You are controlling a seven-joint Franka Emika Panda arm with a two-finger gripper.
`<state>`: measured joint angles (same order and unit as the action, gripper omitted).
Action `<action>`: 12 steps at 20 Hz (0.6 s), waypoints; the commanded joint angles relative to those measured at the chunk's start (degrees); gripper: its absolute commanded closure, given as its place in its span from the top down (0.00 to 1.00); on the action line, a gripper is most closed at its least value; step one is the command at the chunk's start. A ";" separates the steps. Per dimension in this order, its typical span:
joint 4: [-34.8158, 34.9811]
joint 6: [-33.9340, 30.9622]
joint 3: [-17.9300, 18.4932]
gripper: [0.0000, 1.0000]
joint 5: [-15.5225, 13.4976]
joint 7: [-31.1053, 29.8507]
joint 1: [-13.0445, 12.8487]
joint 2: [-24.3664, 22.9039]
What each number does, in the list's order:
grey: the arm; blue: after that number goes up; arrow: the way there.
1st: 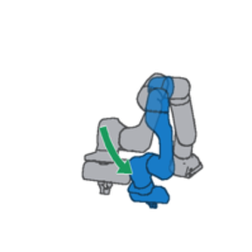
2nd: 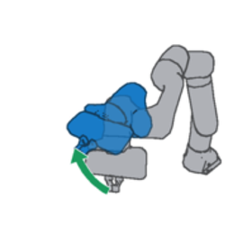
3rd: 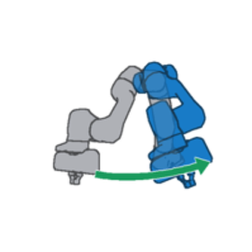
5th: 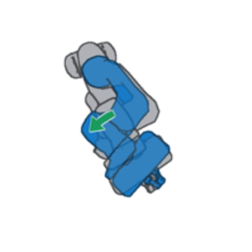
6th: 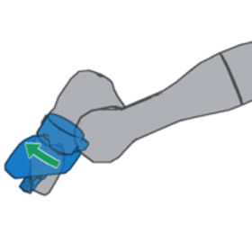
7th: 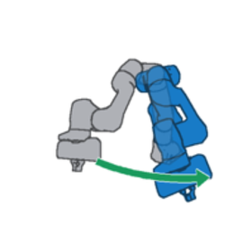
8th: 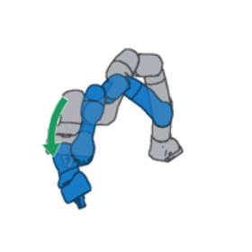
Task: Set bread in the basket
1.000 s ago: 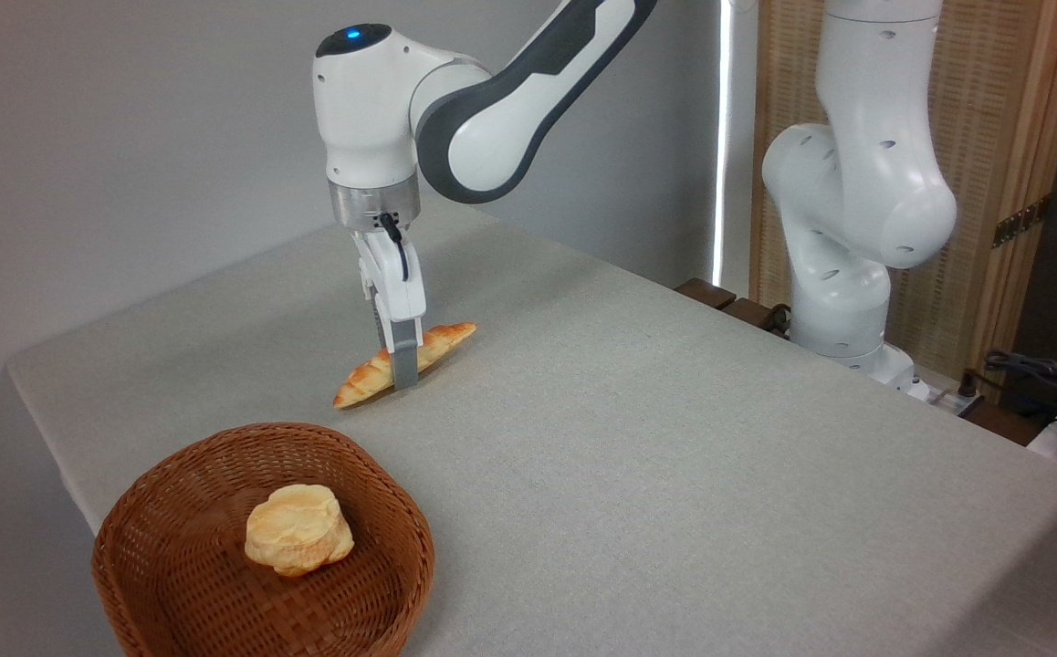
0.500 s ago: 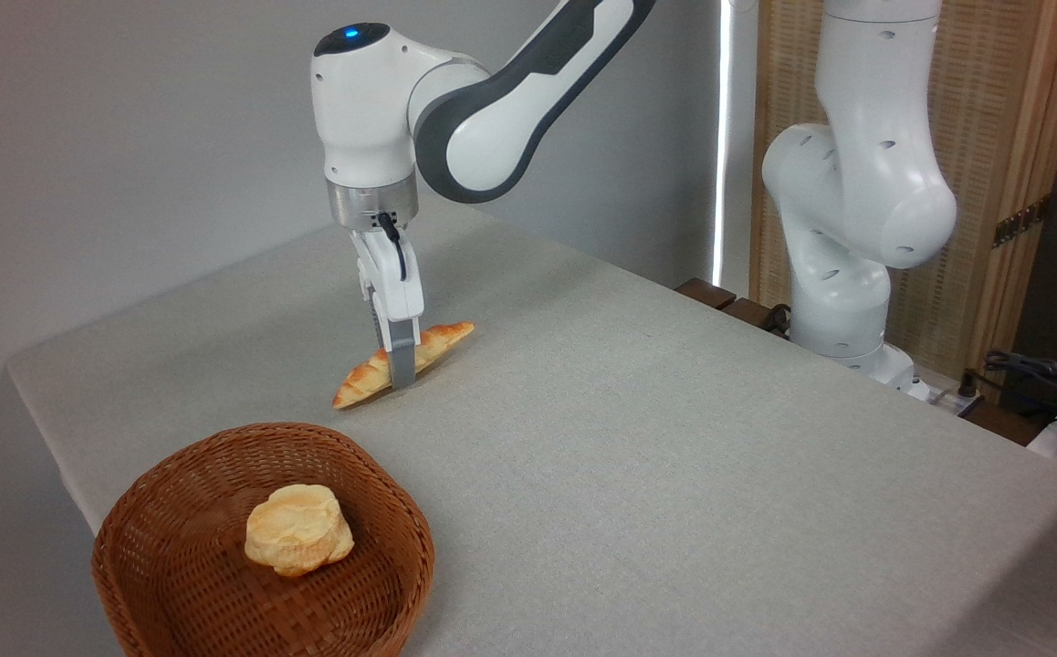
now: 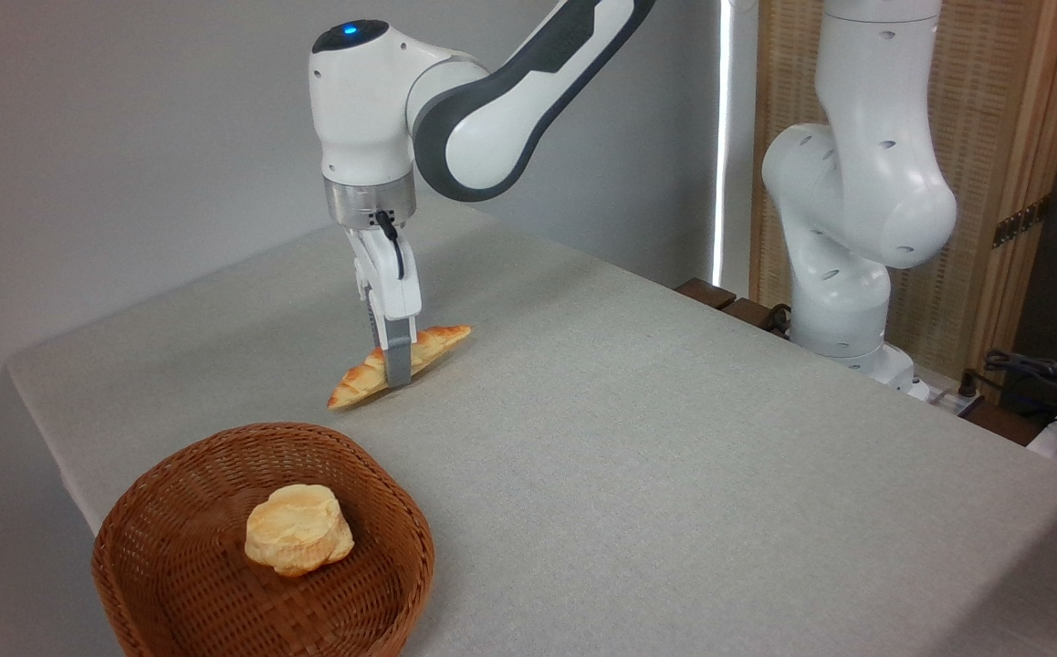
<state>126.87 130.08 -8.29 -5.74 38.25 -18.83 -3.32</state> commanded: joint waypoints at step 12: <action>-3.12 0.96 3.27 0.41 -1.03 -0.72 0.46 -0.46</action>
<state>124.41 130.12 -6.30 -5.74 37.83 -18.10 -3.31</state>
